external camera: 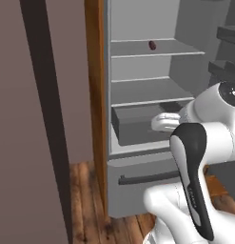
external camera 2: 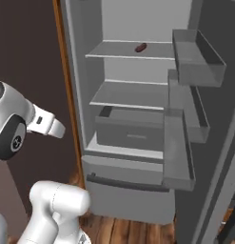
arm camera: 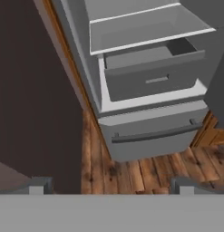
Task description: Retrieve the sausage and cheese from the fridge and place them on the cutting board on the counter.
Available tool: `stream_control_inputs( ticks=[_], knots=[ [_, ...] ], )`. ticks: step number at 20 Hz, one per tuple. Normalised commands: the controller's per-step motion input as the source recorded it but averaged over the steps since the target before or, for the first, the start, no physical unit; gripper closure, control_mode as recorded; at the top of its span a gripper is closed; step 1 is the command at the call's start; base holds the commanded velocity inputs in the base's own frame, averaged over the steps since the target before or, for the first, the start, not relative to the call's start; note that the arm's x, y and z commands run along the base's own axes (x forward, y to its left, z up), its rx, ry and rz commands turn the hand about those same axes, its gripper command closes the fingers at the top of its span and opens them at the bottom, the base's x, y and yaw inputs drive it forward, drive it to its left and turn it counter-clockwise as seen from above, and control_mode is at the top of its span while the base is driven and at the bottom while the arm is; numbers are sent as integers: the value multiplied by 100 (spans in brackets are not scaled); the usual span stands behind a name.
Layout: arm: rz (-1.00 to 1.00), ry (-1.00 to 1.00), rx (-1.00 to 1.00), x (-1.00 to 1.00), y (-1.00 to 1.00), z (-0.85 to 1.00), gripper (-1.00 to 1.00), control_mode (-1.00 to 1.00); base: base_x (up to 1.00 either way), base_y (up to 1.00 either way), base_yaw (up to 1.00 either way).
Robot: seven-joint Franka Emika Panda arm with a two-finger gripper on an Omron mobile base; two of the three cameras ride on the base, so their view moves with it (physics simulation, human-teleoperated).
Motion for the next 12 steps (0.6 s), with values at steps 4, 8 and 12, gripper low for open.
stream_control_inputs(
  ticks=[4,8,12],
  knots=[
    [0,0,0,0,0,0,-100,100,52,-95,0],
    [0,0,0,0,0,0,-100,100,68,-65,0],
    [0,0,0,0,0,0,-100,100,100,12,0]
  ],
)
